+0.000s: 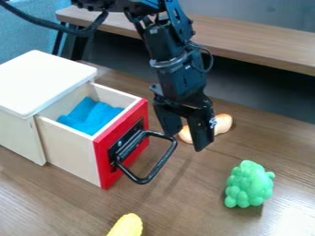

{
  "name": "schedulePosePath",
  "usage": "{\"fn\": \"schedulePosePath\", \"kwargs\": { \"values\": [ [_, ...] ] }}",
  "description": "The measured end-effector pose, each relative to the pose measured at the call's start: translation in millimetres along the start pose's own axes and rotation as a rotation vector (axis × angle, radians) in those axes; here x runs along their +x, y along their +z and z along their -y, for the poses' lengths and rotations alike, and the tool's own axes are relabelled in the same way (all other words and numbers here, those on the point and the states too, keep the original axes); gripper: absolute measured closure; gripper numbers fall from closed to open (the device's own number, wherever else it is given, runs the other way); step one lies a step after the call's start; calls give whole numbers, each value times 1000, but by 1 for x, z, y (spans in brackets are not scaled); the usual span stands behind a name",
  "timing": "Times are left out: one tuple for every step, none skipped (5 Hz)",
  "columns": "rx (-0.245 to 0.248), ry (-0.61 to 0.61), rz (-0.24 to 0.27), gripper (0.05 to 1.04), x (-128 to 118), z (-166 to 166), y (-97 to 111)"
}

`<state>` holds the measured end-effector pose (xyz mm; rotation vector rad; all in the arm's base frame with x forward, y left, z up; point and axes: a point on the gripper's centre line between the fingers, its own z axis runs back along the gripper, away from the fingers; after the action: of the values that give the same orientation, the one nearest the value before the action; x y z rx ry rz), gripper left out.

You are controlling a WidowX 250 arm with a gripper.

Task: Retirar la patata del drawer y cerrar el drawer

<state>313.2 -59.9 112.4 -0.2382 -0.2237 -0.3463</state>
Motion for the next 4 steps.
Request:
{"fn": "schedulePosePath", "kwargs": {
  "values": [
    [-8, 11, -31, 84, -4, -2, -9],
    [-21, 47, -74, 84, 12, -12, -31],
    [0, 106, -87, 84, 18, -17, -31],
    [41, 167, -106, 84, 17, -15, -33]
  ]
}}
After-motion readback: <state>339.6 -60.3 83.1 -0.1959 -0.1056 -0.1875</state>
